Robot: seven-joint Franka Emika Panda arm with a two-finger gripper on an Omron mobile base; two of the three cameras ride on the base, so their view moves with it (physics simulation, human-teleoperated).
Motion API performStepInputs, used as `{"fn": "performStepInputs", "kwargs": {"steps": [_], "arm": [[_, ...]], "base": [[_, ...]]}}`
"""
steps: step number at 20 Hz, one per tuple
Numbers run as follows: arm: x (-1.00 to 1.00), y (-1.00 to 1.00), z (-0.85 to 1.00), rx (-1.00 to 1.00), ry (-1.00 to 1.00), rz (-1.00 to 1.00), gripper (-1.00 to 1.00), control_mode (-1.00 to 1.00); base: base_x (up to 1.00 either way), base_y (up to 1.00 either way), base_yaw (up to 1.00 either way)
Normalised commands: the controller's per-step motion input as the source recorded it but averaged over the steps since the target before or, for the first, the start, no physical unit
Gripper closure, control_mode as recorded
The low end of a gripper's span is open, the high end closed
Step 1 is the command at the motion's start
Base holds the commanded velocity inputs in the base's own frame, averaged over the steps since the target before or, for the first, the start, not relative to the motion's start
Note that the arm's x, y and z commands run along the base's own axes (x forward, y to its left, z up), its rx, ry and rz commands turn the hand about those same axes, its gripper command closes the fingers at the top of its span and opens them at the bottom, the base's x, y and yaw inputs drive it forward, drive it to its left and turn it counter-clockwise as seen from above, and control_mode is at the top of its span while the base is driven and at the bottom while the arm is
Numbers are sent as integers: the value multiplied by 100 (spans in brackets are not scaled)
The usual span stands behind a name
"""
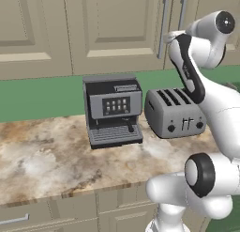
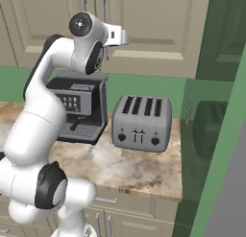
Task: Move the bowls from the cabinet to the plates on the dining table.
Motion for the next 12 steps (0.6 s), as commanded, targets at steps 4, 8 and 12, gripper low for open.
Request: {"fn": "performStepInputs", "kwargs": {"steps": [4, 8, 12], "arm": [[45, 0, 0, 5, 0, 0, -100, -100], [44, 0, 0, 5, 0, 0, -100, -100], [41, 0, 0, 4, 0, 0, -100, -100]], "base": [[0, 0, 0], [0, 0, 0], [0, 0, 0]]}}
